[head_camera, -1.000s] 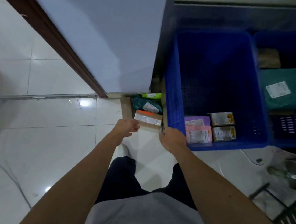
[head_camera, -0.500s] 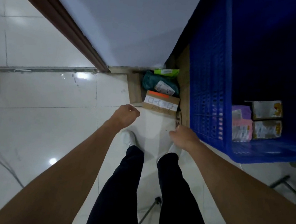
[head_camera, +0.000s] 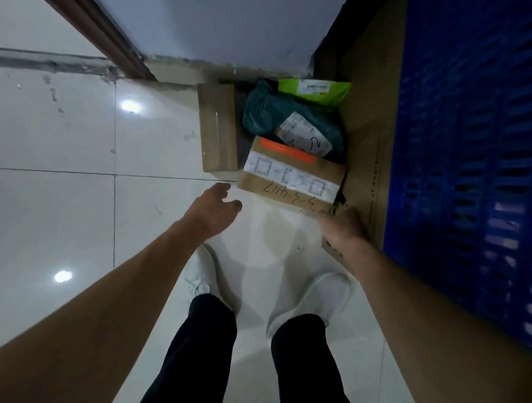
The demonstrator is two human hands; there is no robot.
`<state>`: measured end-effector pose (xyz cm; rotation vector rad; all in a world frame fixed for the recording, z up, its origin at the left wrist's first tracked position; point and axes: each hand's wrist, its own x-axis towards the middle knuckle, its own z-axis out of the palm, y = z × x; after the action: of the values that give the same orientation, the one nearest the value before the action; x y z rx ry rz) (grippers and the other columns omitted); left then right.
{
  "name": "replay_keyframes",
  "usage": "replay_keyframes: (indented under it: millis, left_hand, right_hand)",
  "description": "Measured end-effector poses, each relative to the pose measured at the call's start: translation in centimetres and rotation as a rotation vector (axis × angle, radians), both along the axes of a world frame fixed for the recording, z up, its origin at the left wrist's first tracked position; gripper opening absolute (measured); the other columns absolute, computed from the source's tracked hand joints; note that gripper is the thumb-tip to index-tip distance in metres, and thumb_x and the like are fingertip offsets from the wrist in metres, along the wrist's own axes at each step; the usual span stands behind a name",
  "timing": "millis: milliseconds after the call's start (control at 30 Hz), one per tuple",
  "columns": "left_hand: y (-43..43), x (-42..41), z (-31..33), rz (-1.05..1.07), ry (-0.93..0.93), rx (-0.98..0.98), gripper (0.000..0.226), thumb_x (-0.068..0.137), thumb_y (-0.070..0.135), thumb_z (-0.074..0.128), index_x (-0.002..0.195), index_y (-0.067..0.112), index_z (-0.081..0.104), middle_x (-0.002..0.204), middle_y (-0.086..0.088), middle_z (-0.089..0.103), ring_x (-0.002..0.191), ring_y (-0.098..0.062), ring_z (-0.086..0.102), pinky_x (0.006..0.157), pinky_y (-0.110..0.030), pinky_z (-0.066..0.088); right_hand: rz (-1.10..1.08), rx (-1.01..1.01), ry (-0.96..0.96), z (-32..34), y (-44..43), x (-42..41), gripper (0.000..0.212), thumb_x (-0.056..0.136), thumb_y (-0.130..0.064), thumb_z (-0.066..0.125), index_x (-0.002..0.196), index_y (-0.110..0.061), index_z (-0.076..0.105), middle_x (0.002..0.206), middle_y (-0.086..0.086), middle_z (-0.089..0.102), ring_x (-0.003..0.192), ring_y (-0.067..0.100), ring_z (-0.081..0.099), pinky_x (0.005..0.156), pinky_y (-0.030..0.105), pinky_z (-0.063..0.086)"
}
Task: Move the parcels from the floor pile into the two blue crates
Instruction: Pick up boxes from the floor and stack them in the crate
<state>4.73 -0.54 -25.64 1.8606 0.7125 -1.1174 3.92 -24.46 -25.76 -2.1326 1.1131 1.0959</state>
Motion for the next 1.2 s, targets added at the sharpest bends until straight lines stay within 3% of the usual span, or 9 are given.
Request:
replay_keyframes:
  millis: [133,267,367,467,667,833,900,1100,1200]
  left_hand:
    - [-1.2,1.8,-4.7,-0.112,-0.071,-0.026,0.057,0.095,0.018,0.057,0.149,0.027,0.041,0.150,-0.004,0.047,0.134,-0.028,0.047,0.113,-0.045,0.038]
    - [-2.3,3.1,-5.7,-0.178,-0.077,-0.026,0.050,0.093,0.020,0.050,0.142,0.028,0.047,0.140,0.001,0.055,0.127,-0.028,0.051,0.110,-0.043,0.041]
    - [-2.1,3.5,-5.9,-0.173,-0.069,0.013,0.064,0.073,0.033,0.049,0.136,0.023,0.056,0.136,-0.002,0.060,0.125,-0.030,0.054,0.109,-0.045,0.043]
    - [-1.4,3.3,-6.6,-0.206,-0.034,0.028,0.061,0.071,0.035,0.049,0.129,0.024,0.062,0.131,-0.003,0.063,0.119,-0.029,0.058,0.106,-0.045,0.046]
    - [-1.2,2.7,-3.2,-0.185,-0.012,0.030,0.056,0.084,0.036,0.046,0.139,0.027,0.056,0.139,-0.002,0.059,0.125,-0.029,0.055,0.110,-0.045,0.043]
    - [-1.6,2.2,0.1,-0.126,-0.100,0.066,0.035,0.101,0.024,0.047,0.134,0.021,0.061,0.135,-0.001,0.062,0.122,-0.029,0.057,0.103,-0.033,0.043]
    - [-1.3,2.1,2.0,-0.099,-0.113,0.072,0.033,0.101,0.024,0.050,0.132,0.020,0.062,0.131,0.000,0.063,0.121,-0.028,0.057,0.100,-0.032,0.041]
    - [0.8,2.0,10.0,0.040,-0.100,0.056,0.038,0.098,0.018,0.051,0.135,0.016,0.058,0.126,0.003,0.061,0.121,-0.025,0.056,0.106,-0.037,0.042]
    - [1.8,2.0,15.2,0.093,-0.113,0.041,0.041,0.095,0.019,0.053,0.135,0.016,0.057,0.131,-0.001,0.062,0.122,-0.024,0.056,0.104,-0.037,0.043]
  right_hand:
    - [-0.160,0.113,-0.071,-4.1,-1.0,1.3,0.052,0.070,-0.040,0.060,0.118,-0.021,0.058,0.101,0.001,0.068,0.082,0.018,0.063,0.075,0.034,0.055]
    - [-0.273,0.182,-0.076,-4.7,-1.2,2.9,0.040,0.083,-0.038,0.062,0.119,-0.021,0.058,0.093,-0.003,0.063,0.081,0.014,0.059,0.071,0.026,0.046]
    - [-0.314,0.190,-0.070,-4.9,-1.6,3.4,0.058,0.069,-0.048,0.061,0.120,-0.021,0.067,0.107,0.001,0.070,0.094,0.023,0.063,0.091,0.036,0.050]
    - [-0.323,0.195,-0.074,-4.8,-1.9,3.1,0.057,0.067,-0.053,0.060,0.115,-0.024,0.069,0.101,-0.001,0.072,0.092,0.023,0.064,0.092,0.039,0.050]
    - [-0.300,0.162,-0.101,-2.9,-1.2,2.1,0.049,0.075,-0.049,0.060,0.117,-0.026,0.067,0.106,-0.002,0.069,0.096,0.021,0.062,0.089,0.036,0.050]
    - [-0.347,0.139,-0.143,-0.5,-1.1,0.8,0.042,0.085,-0.042,0.061,0.121,-0.022,0.065,0.105,0.001,0.068,0.083,0.014,0.060,0.060,0.024,0.039]
    - [-0.330,0.128,-0.157,1.3,-0.9,0.4,0.041,0.086,-0.042,0.061,0.122,-0.022,0.063,0.105,0.001,0.066,0.079,0.011,0.058,0.057,0.023,0.037]
    - [-0.265,0.150,-0.238,8.9,0.9,-0.3,0.033,0.086,-0.044,0.060,0.115,-0.028,0.062,0.100,-0.004,0.067,0.090,0.018,0.065,0.081,0.034,0.055]
    - [-0.285,0.169,-0.246,13.8,2.1,-0.1,0.068,0.066,-0.061,0.056,0.124,-0.026,0.062,0.110,-0.002,0.068,0.095,0.021,0.066,0.087,0.040,0.056]
